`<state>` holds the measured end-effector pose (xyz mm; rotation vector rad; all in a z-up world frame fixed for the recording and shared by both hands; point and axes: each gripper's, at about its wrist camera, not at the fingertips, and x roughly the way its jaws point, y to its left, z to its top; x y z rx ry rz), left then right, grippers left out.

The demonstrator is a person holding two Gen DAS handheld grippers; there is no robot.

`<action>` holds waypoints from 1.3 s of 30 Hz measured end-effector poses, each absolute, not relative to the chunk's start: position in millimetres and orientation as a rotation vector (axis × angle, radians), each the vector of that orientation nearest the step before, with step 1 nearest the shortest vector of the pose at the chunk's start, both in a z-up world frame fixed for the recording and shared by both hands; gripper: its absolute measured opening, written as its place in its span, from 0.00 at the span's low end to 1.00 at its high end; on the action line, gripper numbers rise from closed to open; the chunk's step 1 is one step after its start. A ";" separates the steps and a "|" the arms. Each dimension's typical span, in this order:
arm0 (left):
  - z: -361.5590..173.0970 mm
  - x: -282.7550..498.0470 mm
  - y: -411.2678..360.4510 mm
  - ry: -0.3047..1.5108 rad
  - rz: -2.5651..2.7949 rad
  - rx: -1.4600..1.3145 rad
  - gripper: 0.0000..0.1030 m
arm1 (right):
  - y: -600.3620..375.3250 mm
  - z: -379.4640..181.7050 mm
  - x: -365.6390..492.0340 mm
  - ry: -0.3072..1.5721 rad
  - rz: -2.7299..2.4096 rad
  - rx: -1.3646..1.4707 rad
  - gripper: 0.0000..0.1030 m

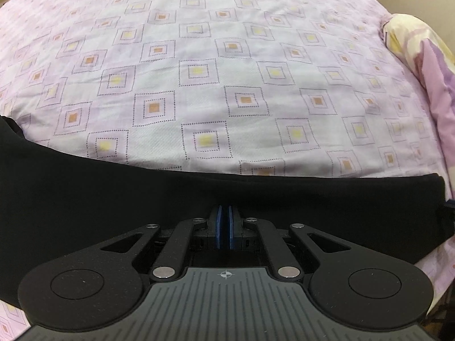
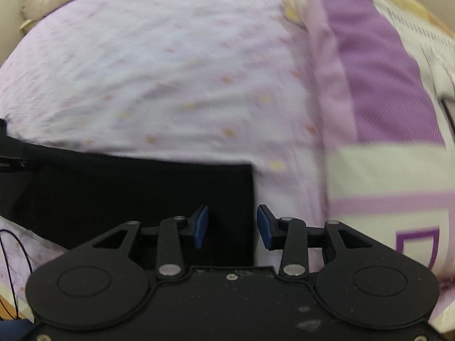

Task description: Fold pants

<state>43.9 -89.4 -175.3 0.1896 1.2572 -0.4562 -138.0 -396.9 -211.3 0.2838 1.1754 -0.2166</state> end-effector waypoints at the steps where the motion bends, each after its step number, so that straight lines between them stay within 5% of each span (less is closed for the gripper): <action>1: -175.1 43.4 -89.8 1.257 -0.458 0.195 0.05 | -402.1 -216.4 -140.5 1.187 -0.211 0.313 0.43; 10: -175.3 47.7 -91.5 1.277 -0.460 0.196 0.05 | -439.9 -238.2 -142.6 1.142 -0.135 0.629 0.52; 12: -175.5 48.5 -92.3 1.277 -0.461 0.196 0.05 | -450.1 -240.8 -139.0 1.146 -0.121 0.691 0.42; 14: -174.6 48.0 -91.5 1.275 -0.463 0.193 0.05 | -450.7 -238.5 -134.3 1.160 -0.119 0.683 0.09; 32: -180.6 -4.9 -157.3 1.218 -0.874 0.449 0.06 | -402.3 -130.8 -144.1 0.988 -0.207 0.733 0.08; 39: -153.8 32.9 -94.7 1.193 -0.797 0.311 0.06 | -326.6 -76.0 -122.6 0.909 -0.139 0.683 0.09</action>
